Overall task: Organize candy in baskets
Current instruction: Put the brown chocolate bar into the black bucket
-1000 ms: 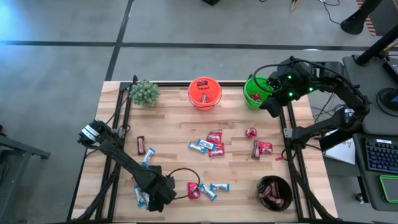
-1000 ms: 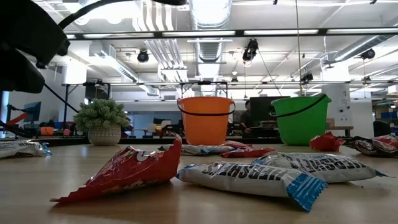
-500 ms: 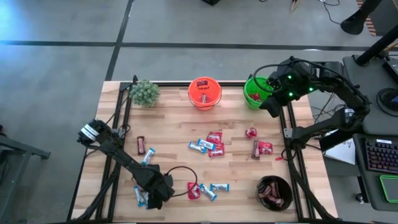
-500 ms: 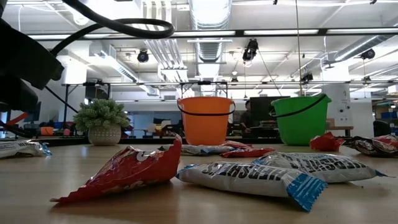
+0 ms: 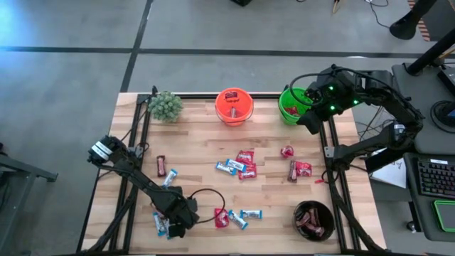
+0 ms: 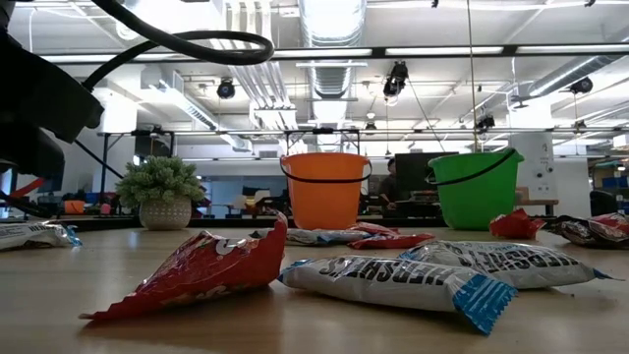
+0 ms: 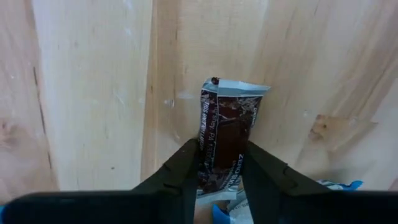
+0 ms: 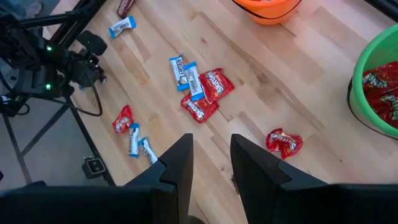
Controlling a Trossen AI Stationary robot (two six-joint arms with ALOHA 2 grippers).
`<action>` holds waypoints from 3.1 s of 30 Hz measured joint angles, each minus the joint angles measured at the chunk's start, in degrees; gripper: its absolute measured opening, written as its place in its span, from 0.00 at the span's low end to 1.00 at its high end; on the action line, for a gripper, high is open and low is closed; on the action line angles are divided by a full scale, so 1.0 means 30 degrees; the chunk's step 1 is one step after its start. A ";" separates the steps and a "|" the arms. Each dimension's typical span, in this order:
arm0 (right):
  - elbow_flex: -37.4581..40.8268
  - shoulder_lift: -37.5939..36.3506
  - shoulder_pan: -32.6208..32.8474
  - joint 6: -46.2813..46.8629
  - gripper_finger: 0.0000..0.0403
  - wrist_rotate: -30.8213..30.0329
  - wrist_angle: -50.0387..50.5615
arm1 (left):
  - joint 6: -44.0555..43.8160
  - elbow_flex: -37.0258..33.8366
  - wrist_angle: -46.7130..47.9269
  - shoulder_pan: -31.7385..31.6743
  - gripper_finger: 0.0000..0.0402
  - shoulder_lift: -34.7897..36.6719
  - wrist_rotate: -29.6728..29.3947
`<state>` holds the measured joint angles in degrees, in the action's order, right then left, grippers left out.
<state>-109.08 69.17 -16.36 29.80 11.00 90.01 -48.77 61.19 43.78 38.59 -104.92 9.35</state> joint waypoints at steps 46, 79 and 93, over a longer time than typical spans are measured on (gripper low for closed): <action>0.0000 -0.0012 0.0000 -0.0853 0.24 -0.0011 0.0002 | -0.2568 0.0947 0.0704 -0.0204 0.00 0.4307 -0.0279; 0.0204 0.2101 0.0000 -0.2001 0.28 -0.0096 -0.0267 | 0.6759 0.0969 -0.6501 -0.6075 0.00 1.0127 -1.2130; 0.0211 0.4812 0.0814 -0.3178 0.47 0.1545 -0.4105 | 1.1136 0.0976 -0.9348 -0.9406 0.00 1.0134 -1.1816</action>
<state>-108.44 83.60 -13.92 20.27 15.64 77.69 -15.36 64.12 15.73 10.37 -74.52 -26.10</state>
